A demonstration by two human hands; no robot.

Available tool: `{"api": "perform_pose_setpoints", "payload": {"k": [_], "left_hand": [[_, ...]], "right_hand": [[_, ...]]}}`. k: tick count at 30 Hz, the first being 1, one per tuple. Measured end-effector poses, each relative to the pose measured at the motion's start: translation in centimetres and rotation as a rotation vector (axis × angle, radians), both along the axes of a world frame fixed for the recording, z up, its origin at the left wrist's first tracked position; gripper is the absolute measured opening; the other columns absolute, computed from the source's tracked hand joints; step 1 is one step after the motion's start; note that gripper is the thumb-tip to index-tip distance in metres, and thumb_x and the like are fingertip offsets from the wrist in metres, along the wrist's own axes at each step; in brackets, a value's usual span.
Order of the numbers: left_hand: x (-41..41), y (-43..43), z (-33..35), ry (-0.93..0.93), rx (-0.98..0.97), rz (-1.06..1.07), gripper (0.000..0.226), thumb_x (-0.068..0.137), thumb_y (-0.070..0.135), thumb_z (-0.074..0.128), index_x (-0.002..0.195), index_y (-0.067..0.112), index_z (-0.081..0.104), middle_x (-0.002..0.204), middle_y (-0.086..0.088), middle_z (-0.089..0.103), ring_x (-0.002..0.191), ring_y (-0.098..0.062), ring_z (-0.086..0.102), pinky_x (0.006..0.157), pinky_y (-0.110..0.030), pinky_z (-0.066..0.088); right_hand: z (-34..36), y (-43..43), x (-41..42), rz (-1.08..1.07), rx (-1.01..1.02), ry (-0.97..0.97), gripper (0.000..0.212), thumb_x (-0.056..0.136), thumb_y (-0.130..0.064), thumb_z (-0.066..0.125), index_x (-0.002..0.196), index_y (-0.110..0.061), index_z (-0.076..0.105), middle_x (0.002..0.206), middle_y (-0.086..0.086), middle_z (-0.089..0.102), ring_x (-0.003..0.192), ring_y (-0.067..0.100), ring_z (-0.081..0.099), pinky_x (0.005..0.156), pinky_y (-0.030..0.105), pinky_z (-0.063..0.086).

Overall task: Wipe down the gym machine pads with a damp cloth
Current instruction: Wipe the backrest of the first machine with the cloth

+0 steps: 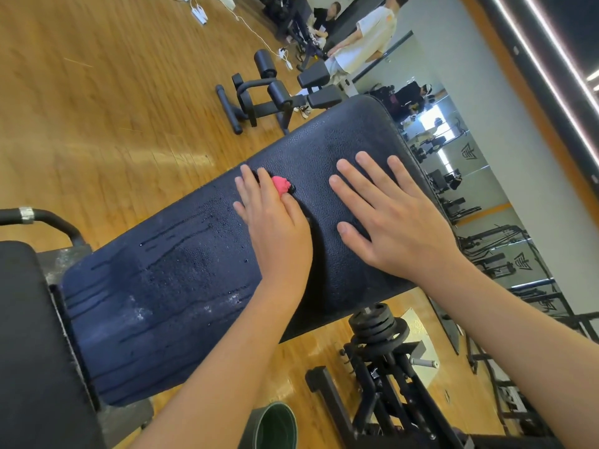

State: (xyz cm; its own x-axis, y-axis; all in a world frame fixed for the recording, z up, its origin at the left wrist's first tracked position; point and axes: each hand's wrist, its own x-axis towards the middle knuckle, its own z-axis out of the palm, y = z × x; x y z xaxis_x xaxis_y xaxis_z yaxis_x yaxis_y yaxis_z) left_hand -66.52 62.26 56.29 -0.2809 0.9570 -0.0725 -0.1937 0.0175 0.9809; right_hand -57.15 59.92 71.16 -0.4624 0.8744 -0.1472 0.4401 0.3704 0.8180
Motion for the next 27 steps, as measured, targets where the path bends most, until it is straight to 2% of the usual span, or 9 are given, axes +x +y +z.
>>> {"api": "perform_pose_setpoints", "payload": {"k": [8,16,27], "left_hand": [[-1.0,2.8,0.1,0.045,0.013,0.010,0.052,0.109,0.012,0.029,0.160,0.004,0.022,0.171,-0.012,0.005,0.158,-0.024,-0.005,0.126,-0.041,-0.007],[0.2,-1.2,-1.2,0.056,0.046,-0.025,0.054,0.109,0.011,0.029,0.161,0.004,0.019,0.172,-0.010,0.000,0.158,-0.020,-0.005,0.123,-0.029,-0.011],[-0.7,0.7,0.3,0.027,-0.016,-0.003,0.051,0.110,0.013,0.028,0.160,0.000,0.021,0.171,-0.014,0.001,0.158,-0.024,-0.005,0.125,-0.034,-0.005]], "right_hand": [[0.0,0.0,0.1,0.006,0.007,-0.014,0.064,0.105,-0.047,0.034,0.158,-0.012,0.038,0.166,0.010,0.030,0.156,0.032,0.022,0.126,0.056,0.016],[-0.1,0.0,0.0,0.017,0.006,0.016,0.063,0.104,-0.046,0.036,0.156,-0.011,0.041,0.165,0.011,0.032,0.155,0.033,0.025,0.125,0.057,0.018],[0.1,-0.1,-0.2,-0.019,-0.007,-0.007,0.064,0.105,-0.047,0.032,0.158,-0.012,0.037,0.167,0.010,0.028,0.156,0.032,0.020,0.126,0.056,0.015]]}}
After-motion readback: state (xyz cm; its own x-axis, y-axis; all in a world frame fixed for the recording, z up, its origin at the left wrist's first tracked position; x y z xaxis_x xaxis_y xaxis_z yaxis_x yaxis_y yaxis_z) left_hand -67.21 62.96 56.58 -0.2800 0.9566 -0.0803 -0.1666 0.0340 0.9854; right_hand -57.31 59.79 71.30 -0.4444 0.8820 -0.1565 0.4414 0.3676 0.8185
